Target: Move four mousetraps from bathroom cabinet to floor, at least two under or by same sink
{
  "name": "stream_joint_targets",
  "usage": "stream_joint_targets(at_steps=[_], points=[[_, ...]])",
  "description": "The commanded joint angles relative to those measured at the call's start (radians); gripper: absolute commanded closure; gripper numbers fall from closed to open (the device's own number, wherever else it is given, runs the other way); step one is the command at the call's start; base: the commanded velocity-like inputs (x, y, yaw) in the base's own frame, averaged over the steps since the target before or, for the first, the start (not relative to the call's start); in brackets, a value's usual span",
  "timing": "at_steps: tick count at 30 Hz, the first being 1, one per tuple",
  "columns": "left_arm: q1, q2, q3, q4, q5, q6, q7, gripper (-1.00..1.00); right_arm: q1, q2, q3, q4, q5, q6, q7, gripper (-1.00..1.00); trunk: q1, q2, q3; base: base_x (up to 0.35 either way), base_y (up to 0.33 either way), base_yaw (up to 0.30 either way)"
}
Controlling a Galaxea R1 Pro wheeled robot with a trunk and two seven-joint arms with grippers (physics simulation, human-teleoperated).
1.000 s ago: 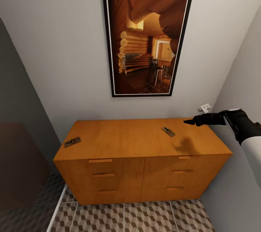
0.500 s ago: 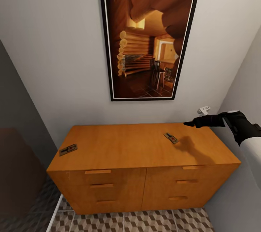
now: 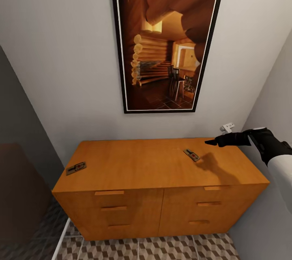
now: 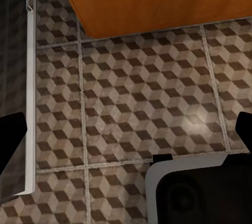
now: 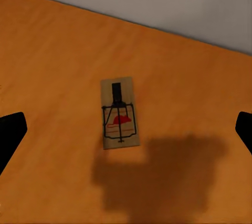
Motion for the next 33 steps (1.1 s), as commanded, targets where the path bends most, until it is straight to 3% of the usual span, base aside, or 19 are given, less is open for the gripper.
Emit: stream_joint_targets(at_steps=[1,33], points=[[-0.002,0.0,-0.008,0.004,0.008,-0.006,-0.002,-1.0,-0.001,-0.001,0.002,-0.001,0.004,0.004,0.004,-1.0,0.001,-0.002,-0.002,0.0,0.0,0.0],[-0.002,-0.001,-0.009,0.004,0.008,-0.006,-0.002,-1.0,-0.001,-0.001,0.002,0.0,0.005,0.006,-0.008,-1.0,0.001,-0.002,-0.043,0.0,0.0,0.0]])
